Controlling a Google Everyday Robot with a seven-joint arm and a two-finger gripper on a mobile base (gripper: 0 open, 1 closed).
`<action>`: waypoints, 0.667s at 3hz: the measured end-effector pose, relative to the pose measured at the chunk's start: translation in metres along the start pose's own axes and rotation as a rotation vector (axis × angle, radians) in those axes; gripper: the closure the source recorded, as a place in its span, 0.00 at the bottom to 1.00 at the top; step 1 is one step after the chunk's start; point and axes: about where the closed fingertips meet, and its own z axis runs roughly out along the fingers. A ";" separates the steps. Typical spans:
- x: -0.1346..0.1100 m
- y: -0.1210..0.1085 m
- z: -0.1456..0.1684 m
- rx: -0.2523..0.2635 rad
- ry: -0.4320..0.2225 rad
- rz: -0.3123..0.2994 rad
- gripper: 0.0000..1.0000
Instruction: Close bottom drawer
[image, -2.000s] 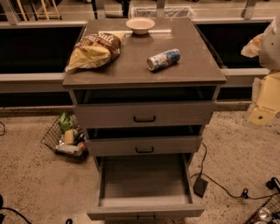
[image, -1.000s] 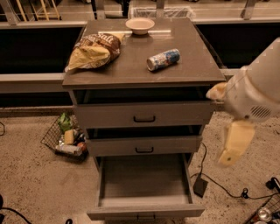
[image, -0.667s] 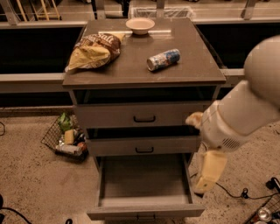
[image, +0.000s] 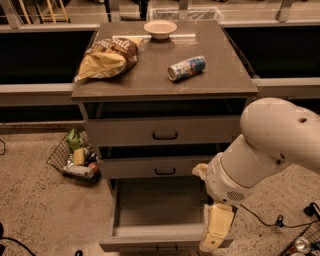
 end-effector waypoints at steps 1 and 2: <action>0.000 0.000 0.000 0.001 0.000 -0.001 0.00; 0.004 -0.005 0.019 -0.021 -0.031 -0.007 0.00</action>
Offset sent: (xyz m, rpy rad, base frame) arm 0.0074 0.0071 -0.0524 0.0901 0.0431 0.0227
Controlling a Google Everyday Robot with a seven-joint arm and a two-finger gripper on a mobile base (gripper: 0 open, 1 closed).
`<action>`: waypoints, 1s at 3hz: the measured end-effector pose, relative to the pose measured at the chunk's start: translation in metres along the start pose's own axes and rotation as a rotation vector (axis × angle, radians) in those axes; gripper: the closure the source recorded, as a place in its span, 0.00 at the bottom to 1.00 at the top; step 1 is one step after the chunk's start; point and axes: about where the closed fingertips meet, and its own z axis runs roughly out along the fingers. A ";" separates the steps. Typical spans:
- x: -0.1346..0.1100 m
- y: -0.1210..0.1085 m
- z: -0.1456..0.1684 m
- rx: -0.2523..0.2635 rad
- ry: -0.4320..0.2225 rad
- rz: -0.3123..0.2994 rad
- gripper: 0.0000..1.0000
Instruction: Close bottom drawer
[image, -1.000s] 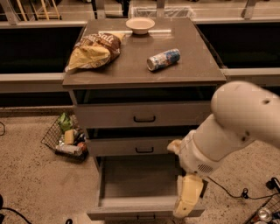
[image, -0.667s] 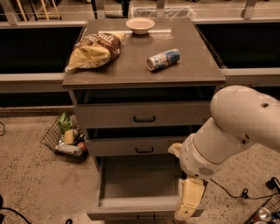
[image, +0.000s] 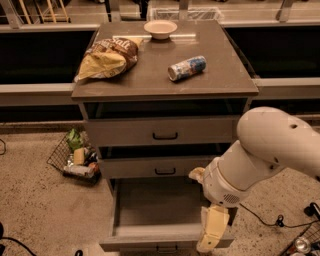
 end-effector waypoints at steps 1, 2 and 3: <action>0.015 -0.009 0.059 -0.056 -0.020 -0.041 0.00; 0.036 -0.020 0.134 -0.124 -0.062 -0.056 0.00; 0.057 -0.026 0.224 -0.198 -0.155 -0.039 0.00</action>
Offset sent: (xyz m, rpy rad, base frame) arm 0.0056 0.0409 -0.2415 0.1542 0.1716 0.1306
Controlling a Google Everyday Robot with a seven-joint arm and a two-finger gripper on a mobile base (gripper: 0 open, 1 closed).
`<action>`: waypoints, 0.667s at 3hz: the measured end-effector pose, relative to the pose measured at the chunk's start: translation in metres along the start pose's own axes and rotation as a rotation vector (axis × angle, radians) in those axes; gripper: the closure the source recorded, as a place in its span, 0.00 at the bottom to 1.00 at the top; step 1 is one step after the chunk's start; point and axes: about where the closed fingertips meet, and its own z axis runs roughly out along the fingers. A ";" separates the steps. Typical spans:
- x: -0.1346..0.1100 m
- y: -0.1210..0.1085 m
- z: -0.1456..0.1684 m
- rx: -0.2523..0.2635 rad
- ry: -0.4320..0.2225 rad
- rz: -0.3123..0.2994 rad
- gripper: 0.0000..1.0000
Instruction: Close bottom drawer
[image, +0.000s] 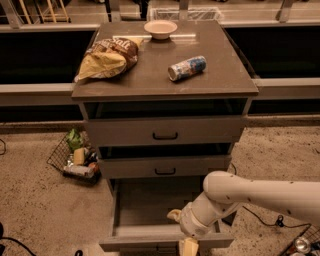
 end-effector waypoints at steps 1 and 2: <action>0.020 -0.011 0.057 -0.062 -0.064 0.032 0.00; 0.025 -0.004 0.073 -0.098 -0.082 0.052 0.00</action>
Offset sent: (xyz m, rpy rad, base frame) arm -0.0053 0.0135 -0.0481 0.0467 0.0610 -0.0064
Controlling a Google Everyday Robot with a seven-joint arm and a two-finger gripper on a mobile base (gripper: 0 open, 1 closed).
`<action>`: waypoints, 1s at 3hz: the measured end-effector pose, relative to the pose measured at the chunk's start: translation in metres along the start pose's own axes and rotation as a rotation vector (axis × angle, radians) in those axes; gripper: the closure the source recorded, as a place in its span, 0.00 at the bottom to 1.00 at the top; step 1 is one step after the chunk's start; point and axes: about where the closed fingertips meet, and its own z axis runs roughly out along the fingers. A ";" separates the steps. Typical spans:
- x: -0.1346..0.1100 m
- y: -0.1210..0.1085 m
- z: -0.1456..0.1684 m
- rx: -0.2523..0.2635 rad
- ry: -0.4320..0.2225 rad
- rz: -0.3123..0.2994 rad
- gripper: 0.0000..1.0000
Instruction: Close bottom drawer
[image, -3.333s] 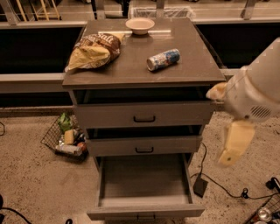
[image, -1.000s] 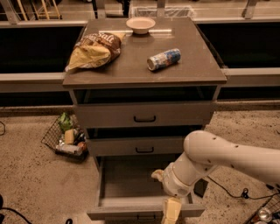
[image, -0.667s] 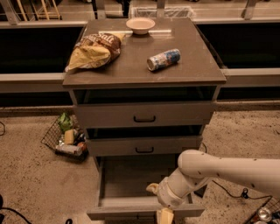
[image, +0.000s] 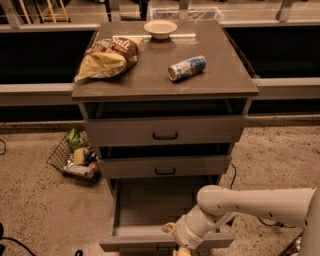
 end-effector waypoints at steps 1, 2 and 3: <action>0.003 -0.001 0.001 -0.001 -0.005 -0.001 0.00; 0.037 -0.018 0.016 -0.020 -0.071 -0.010 0.00; 0.095 -0.035 0.036 -0.024 -0.174 -0.014 0.00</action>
Offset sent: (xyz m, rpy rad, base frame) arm 0.0167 -0.0493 -0.1071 0.1943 0.0409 -0.0253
